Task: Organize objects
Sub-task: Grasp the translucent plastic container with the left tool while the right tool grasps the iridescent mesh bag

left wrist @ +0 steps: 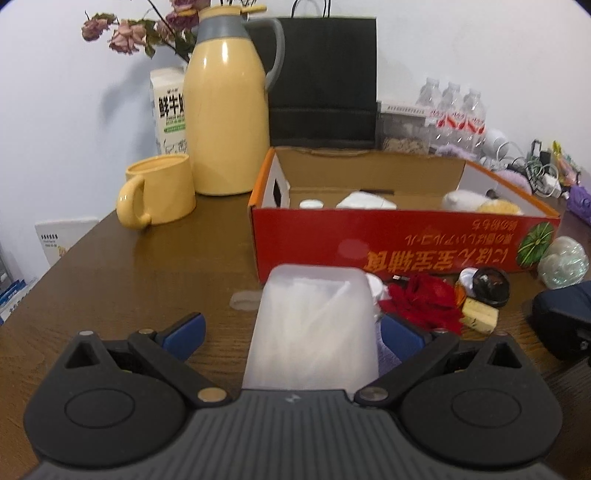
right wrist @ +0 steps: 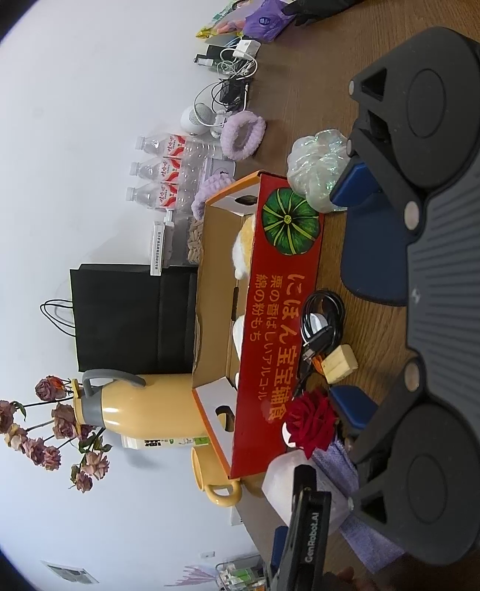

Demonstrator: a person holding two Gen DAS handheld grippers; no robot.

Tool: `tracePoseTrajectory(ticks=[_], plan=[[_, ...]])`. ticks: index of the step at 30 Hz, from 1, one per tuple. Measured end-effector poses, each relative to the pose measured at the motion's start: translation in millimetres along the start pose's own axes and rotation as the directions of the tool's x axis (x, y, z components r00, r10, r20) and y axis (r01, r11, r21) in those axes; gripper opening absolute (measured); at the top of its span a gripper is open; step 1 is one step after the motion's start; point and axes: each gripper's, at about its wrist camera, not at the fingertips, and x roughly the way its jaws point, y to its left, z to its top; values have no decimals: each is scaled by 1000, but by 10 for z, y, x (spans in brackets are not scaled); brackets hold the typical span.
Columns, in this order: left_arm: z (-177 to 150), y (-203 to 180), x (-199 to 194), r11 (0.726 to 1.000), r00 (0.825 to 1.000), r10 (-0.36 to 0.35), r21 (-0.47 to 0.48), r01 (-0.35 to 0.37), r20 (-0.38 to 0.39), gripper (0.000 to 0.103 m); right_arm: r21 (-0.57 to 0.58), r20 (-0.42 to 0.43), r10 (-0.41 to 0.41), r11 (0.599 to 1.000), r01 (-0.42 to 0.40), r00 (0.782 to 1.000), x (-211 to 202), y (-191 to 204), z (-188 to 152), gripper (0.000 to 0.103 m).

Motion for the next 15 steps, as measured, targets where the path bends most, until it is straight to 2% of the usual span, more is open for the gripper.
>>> tracePoseTrajectory(ticks=[8,11,15], plan=[[-9,44,164,999,995,-22,-32,19,-94,103,-2,-3,-2,1000,2,1000,9,2,-8,103],[-15,84,190,998,994,-36,-61,30,-100,103,-2,-7,-5,1000,5,1000,19,-2,-14,103],[-17,54,194,999,995,-25,-43,21,-99,103,-4,-14,-11,1000,11,1000,31,6,-16,103]])
